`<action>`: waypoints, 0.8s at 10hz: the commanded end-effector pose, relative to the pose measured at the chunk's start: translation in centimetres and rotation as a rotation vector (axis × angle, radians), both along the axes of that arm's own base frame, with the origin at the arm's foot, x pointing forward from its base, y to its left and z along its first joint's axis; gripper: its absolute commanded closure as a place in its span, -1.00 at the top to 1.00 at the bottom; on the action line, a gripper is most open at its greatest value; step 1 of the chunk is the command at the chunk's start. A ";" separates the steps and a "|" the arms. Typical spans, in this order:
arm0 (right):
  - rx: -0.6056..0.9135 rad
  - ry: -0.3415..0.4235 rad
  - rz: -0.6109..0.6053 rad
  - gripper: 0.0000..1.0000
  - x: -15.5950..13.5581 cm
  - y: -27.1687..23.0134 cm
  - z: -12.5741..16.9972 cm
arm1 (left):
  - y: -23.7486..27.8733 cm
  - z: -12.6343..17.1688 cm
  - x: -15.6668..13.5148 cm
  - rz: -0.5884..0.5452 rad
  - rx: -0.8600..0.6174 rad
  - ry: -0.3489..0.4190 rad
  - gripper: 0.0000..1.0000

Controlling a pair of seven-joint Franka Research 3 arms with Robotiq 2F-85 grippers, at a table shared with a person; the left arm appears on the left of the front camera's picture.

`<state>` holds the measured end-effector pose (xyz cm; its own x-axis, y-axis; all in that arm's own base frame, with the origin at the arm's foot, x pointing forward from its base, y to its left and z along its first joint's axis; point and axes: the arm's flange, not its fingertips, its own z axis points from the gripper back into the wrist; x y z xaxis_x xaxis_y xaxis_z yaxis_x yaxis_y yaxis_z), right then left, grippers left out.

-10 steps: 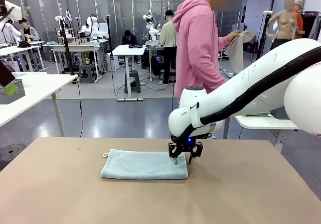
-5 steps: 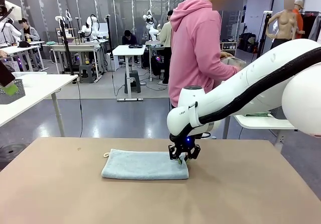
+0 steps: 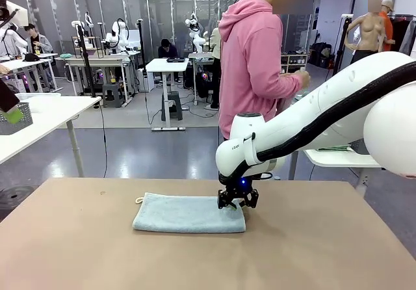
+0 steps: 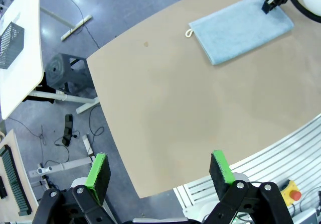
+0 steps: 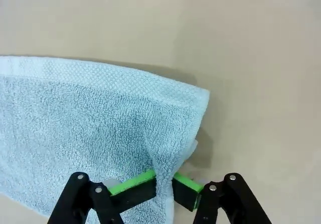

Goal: Fold the towels and place them in the basket.
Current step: When a person lays out a Towel with hook on the table, fold it in half twice.

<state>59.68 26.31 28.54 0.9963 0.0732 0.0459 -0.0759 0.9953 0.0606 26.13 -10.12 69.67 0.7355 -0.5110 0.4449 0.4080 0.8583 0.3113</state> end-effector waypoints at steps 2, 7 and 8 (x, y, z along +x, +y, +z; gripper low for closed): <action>-0.107 -0.056 0.034 -1.00 -1.0 -1.7 4.8 | 0.0 0.0 0.1 0.008 0.000 -0.012 1.00; -0.180 -0.166 0.151 -1.00 -1.7 0.0 14.4 | 0.0 0.0 0.1 0.008 0.000 -0.012 1.00; -0.183 -0.149 0.193 -1.00 -1.4 1.9 14.7 | 0.0 0.0 0.1 0.008 0.000 -0.012 1.00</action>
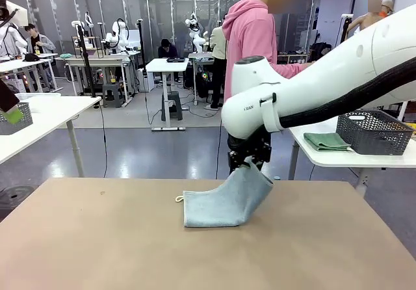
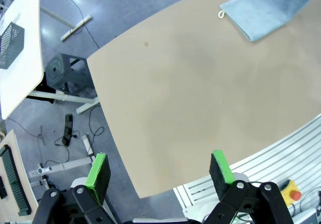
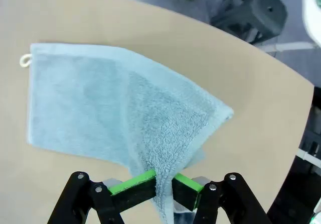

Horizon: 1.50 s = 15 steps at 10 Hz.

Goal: Fold the towels and place them in the basket.
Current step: When a person lays out a Towel with hook on the table, fold it in half twice.

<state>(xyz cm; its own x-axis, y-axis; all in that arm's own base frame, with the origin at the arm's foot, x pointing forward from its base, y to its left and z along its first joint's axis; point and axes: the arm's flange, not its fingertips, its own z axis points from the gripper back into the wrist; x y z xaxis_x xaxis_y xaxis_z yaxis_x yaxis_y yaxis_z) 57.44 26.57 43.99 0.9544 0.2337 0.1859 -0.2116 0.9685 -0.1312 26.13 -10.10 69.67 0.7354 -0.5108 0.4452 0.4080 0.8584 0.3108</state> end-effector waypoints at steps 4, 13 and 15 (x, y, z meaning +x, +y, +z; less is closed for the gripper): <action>0.042 0.126 0.031 -1.00 2.3 7.7 -2.1 | 0.0 0.0 0.1 0.008 0.001 -0.012 1.00; 0.100 0.258 0.009 -0.65 5.3 14.6 -9.6 | 0.0 0.0 0.1 0.008 0.001 -0.012 1.00; 0.114 0.258 0.007 0.15 5.3 14.8 -10.0 | 0.0 0.0 0.1 0.008 0.001 -0.012 1.00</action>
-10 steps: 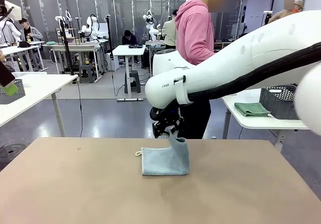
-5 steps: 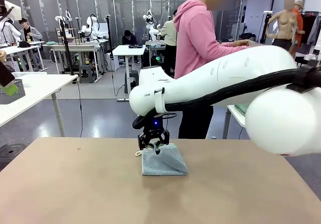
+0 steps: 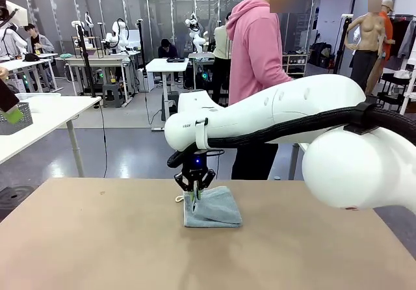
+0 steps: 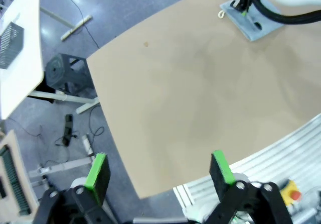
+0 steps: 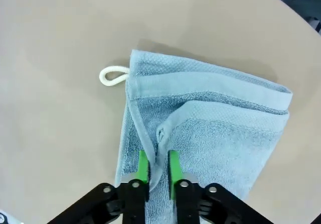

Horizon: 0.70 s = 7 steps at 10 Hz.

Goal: Fold the towels and place them in the basket.
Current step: When a person lays out a Towel with hook on the table, fold it in half twice.

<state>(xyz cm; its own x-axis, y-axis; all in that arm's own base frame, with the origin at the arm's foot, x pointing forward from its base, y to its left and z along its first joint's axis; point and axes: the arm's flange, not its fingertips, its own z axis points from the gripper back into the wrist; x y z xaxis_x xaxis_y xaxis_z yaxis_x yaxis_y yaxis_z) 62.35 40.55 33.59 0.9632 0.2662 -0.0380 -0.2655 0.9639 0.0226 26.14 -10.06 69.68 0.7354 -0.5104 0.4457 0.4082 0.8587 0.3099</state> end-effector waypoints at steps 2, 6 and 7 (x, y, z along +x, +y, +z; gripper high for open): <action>0.030 -0.014 -0.046 1.00 -0.1 0.3 0.9 | 0.0 0.0 0.1 0.008 0.002 -0.012 1.00; 0.080 -0.029 -0.044 0.90 -0.8 -0.9 1.5 | 0.0 0.0 0.1 0.008 0.002 -0.012 1.00; 0.096 -0.038 -0.045 1.00 -0.9 -1.4 1.6 | 0.0 0.0 0.1 0.008 0.002 -0.012 1.00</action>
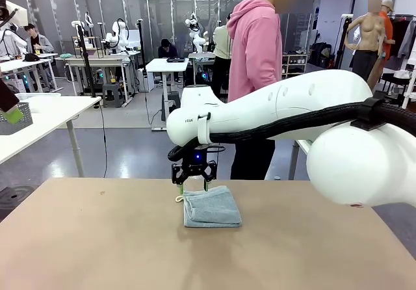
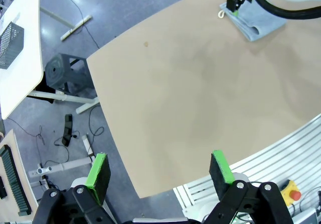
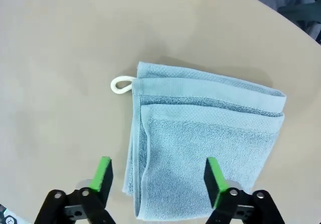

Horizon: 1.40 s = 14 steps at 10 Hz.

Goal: Fold the towels and place them in the basket.
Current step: When a person lays out a Towel with hook on the table, fold it in half twice, then place the folded Towel with hook on the right side of the table.

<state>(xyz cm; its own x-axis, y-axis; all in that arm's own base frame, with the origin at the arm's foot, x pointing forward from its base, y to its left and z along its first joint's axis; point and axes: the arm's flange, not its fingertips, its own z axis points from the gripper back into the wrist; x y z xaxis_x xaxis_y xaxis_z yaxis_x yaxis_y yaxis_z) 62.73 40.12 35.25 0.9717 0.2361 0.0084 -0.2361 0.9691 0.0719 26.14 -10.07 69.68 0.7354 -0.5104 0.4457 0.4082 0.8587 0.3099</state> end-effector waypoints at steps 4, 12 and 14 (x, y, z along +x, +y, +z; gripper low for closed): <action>0.000 0.000 0.000 1.00 0.0 0.0 0.0 | 0.0 0.0 0.1 0.008 0.002 -0.012 1.00; 0.000 0.000 0.000 1.00 0.0 0.0 0.0 | 0.0 0.0 0.1 0.008 0.002 -0.012 1.00; 0.063 -0.040 0.003 1.00 -2.9 -2.4 1.7 | 0.0 0.0 0.1 0.008 0.002 -0.012 1.00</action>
